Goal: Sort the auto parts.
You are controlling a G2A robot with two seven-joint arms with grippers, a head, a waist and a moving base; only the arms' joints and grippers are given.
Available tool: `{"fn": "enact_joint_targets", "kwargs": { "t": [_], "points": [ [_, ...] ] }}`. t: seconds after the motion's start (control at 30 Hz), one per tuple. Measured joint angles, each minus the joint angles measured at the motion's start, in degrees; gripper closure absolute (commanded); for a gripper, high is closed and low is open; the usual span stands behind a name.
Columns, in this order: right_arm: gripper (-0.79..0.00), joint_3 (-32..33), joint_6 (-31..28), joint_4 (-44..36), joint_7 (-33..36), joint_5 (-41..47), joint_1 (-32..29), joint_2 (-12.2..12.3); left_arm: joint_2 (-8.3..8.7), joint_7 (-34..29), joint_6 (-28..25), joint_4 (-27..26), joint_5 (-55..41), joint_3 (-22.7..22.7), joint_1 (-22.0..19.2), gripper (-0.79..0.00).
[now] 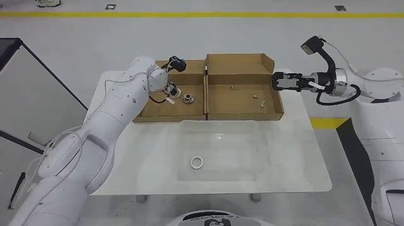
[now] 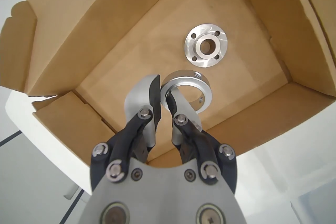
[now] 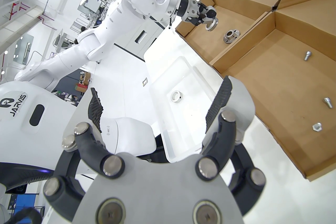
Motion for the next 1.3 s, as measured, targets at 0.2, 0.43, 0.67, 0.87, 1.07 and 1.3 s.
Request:
{"fn": "enact_joint_targets", "kwargs": {
  "t": [0.2, 0.43, 0.67, 0.87, 1.07, 1.3],
  "points": [
    [-0.785, 0.0, 0.0, 0.0, 0.0, 0.0, 0.0, 0.0, -2.95, 1.9, 0.8, 8.5, -0.3, 2.1, -2.3, 0.0],
    [-0.785, 0.0, 0.0, 0.0, 0.0, 0.0, 0.0, 0.0, -5.74, 3.3, 0.4, 15.2, -0.4, 3.7, -3.9, -0.108],
    [-0.785, 0.0, 0.0, 0.0, 0.0, 0.0, 0.0, 0.0, -7.87, 4.2, -0.5, 19.6, -0.4, 4.5, -4.8, -0.323],
    [-0.785, 0.0, 0.0, 0.0, 0.0, 0.0, 0.0, 0.0, -9.08, 4.9, -1.2, 22.3, -0.5, 4.7, -5.5, -0.548],
    [-0.785, 0.0, 0.0, 0.0, 0.0, 0.0, 0.0, 0.0, -9.37, 6.5, -1.7, 23.9, -1.3, 3.8, -7.2, -0.785],
    [-0.785, 0.0, 0.0, 0.0, 0.0, 0.0, 0.0, 0.0, -8.26, 9.4, -6.4, 22.4, -1.6, 2.4, -8.8, -0.785]
  ]
}}
